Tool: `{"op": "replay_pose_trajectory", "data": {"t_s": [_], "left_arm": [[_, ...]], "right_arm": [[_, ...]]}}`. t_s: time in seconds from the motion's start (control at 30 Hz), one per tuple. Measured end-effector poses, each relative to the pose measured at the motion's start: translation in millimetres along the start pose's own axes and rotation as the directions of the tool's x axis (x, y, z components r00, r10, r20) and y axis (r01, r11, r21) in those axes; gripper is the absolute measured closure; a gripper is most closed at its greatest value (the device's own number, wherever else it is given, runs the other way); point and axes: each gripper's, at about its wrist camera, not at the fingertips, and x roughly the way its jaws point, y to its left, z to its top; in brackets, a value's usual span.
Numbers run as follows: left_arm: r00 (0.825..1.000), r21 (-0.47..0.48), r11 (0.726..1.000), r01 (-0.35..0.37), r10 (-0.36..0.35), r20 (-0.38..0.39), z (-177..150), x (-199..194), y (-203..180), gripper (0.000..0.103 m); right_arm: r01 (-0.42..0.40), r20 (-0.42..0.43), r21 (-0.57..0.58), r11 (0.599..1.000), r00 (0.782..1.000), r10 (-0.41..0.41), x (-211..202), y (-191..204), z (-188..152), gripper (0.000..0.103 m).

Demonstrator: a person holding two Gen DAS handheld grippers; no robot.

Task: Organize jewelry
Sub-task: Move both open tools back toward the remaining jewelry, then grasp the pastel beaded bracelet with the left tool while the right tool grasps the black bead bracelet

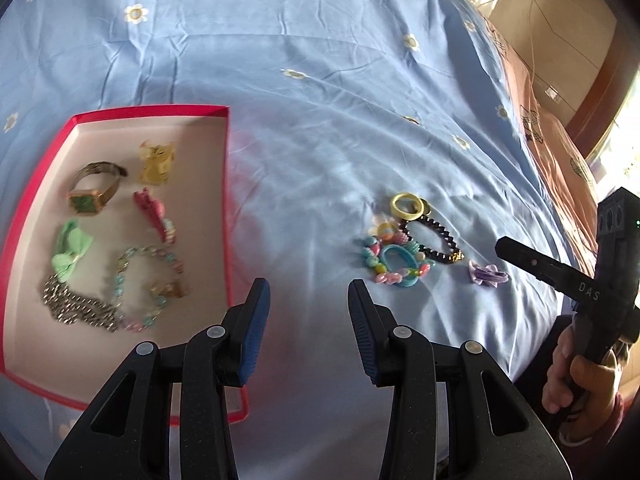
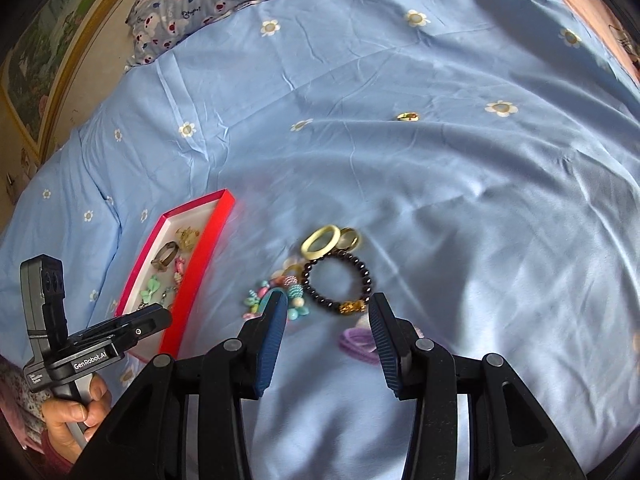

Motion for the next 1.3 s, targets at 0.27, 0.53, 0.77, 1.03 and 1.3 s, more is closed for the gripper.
{"op": "replay_pose_trajectory", "data": {"t_s": [0.27,0.53,0.77,1.03,1.3], "left_arm": [[0.999,0.052,0.998,0.025,-0.024,-0.023,14,20,-18,0.064],[0.997,0.095,0.995,0.041,-0.034,-0.07,23,47,-34,0.065],[0.994,0.13,0.991,0.033,-0.019,-0.107,25,68,-42,0.071],[0.991,0.197,0.98,0.029,-0.003,-0.132,23,86,-48,0.077],[0.992,0.278,0.96,0.009,0.025,-0.122,22,90,-58,0.092]], "right_arm": [[0.011,-0.03,-0.024,1.0,0.999,-0.012,9,-7,9,0.058],[0.022,-0.063,-0.048,0.999,0.998,-0.025,20,-10,14,0.058],[0.038,-0.101,-0.068,0.997,0.994,-0.044,36,-14,17,0.059],[0.064,-0.146,-0.127,0.99,0.986,-0.083,62,-8,18,0.071],[0.113,-0.146,-0.191,0.975,0.979,-0.142,75,1,16,0.088]]}}
